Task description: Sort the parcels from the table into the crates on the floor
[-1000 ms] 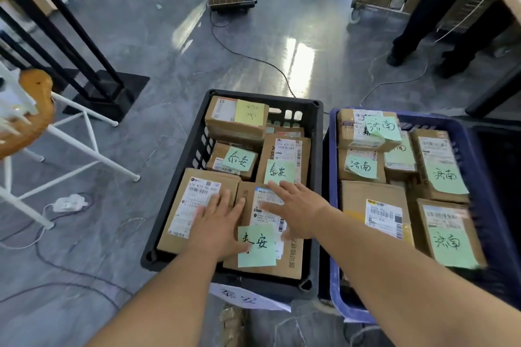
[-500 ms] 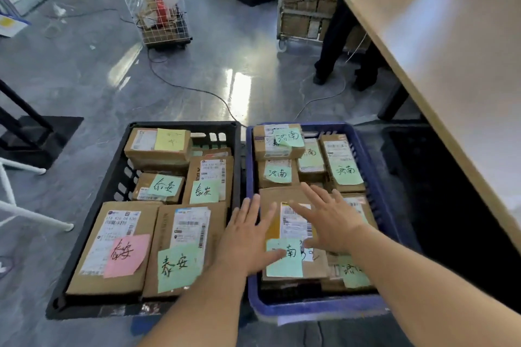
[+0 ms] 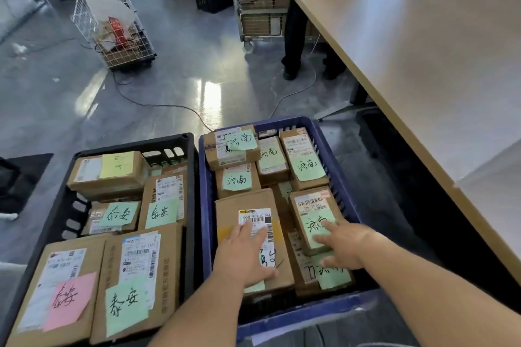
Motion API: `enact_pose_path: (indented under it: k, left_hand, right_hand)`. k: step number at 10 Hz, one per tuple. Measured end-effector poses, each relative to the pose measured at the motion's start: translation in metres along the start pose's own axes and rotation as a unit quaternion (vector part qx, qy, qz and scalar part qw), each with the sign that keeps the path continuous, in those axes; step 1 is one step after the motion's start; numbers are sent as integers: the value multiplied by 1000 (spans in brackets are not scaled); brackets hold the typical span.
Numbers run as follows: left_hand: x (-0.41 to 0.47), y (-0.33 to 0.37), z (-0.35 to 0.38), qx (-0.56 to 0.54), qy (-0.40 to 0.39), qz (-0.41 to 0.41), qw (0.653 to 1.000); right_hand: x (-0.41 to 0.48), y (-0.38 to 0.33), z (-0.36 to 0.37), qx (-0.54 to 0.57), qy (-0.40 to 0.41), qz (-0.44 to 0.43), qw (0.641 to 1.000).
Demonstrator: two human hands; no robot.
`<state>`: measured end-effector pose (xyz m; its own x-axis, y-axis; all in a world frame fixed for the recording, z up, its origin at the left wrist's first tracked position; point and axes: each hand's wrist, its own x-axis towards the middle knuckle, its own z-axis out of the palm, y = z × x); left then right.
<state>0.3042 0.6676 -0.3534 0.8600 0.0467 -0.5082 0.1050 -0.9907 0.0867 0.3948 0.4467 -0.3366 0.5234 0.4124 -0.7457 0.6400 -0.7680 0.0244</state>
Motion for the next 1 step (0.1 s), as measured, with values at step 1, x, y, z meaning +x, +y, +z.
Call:
enact_pose_path:
  k: [1]
  left_hand:
    - [-4, 5, -17, 3, 10, 4, 1000]
  right_hand:
    - [-5, -1, -19, -19, 73, -14, 997]
